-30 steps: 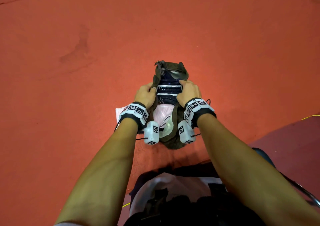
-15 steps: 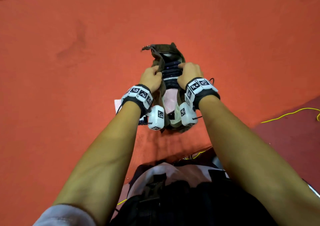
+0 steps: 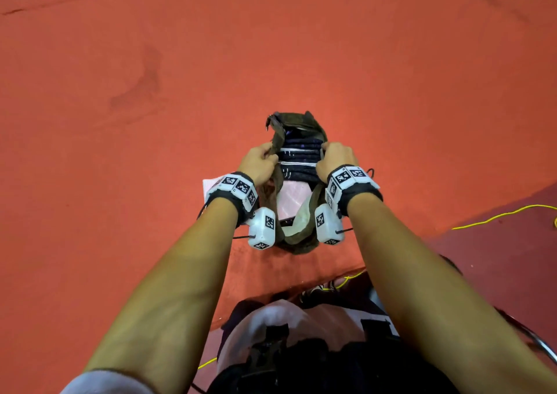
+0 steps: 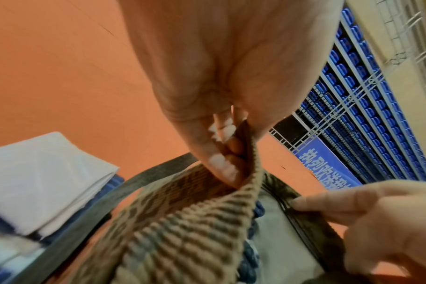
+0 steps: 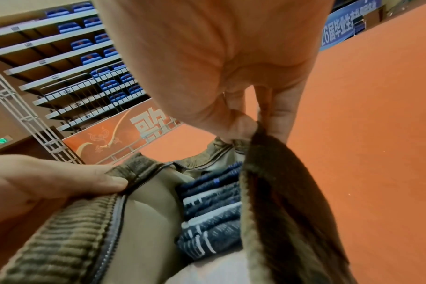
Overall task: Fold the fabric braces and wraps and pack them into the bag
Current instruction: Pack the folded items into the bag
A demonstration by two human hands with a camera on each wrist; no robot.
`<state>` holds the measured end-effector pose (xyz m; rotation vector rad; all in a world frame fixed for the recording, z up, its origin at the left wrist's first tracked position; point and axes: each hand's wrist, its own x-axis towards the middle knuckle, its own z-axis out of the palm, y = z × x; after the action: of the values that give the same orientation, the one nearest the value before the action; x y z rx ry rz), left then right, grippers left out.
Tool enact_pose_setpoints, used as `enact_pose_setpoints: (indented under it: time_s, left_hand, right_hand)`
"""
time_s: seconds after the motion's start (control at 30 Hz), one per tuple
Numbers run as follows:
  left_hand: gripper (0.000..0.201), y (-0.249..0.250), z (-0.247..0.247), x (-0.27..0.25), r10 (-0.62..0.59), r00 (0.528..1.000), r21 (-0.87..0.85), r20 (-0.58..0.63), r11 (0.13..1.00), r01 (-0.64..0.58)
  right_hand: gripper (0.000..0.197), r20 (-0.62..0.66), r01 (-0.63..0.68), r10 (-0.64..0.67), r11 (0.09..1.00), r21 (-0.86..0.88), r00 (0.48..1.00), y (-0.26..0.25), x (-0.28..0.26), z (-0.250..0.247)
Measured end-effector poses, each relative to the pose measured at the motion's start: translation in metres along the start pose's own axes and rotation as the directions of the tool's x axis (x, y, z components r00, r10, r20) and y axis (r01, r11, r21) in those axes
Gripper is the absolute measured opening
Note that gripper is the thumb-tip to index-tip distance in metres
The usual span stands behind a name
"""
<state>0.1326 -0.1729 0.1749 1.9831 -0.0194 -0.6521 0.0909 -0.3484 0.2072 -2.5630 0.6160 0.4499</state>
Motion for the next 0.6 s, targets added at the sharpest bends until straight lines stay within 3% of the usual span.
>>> enact_pose_setpoints:
  time_s: [0.17, 0.27, 0.37, 0.5, 0.6]
  left_hand:
    - [0.034, -0.003, -0.002, -0.002, -0.072, 0.997, -0.112, 0.006, 0.991, 0.072]
    - [0.043, -0.008, -0.006, -0.002, -0.116, 0.993, -0.133, 0.029, 0.984, 0.119]
    - [0.045, -0.021, -0.014, -0.003, -0.112, 0.993, -0.139, 0.032, 0.984, 0.115]
    - [0.047, -0.047, -0.031, -0.006, -0.133, 0.991, -0.136, 0.001, 0.982, 0.132]
    - [0.04, -0.061, -0.041, -0.015, -0.164, 0.986, -0.231, 0.017, 0.959, 0.164]
  right_hand:
    - [0.037, -0.059, 0.014, -0.016, 0.999, -0.041, 0.998, -0.013, -0.003, 0.004]
    - [0.042, -0.115, 0.17, -0.172, 0.985, -0.025, 0.978, -0.037, -0.009, 0.01]
    - [0.036, -0.016, 0.357, -0.358, 0.928, 0.103, 0.934, -0.066, -0.015, 0.028]
    - [0.032, 0.098, 0.407, -0.434, 0.888, 0.214, 0.896, -0.09, -0.023, 0.054]
    - [0.027, 0.104, 0.432, -0.458, 0.879, 0.201, 0.883, -0.099, -0.021, 0.07]
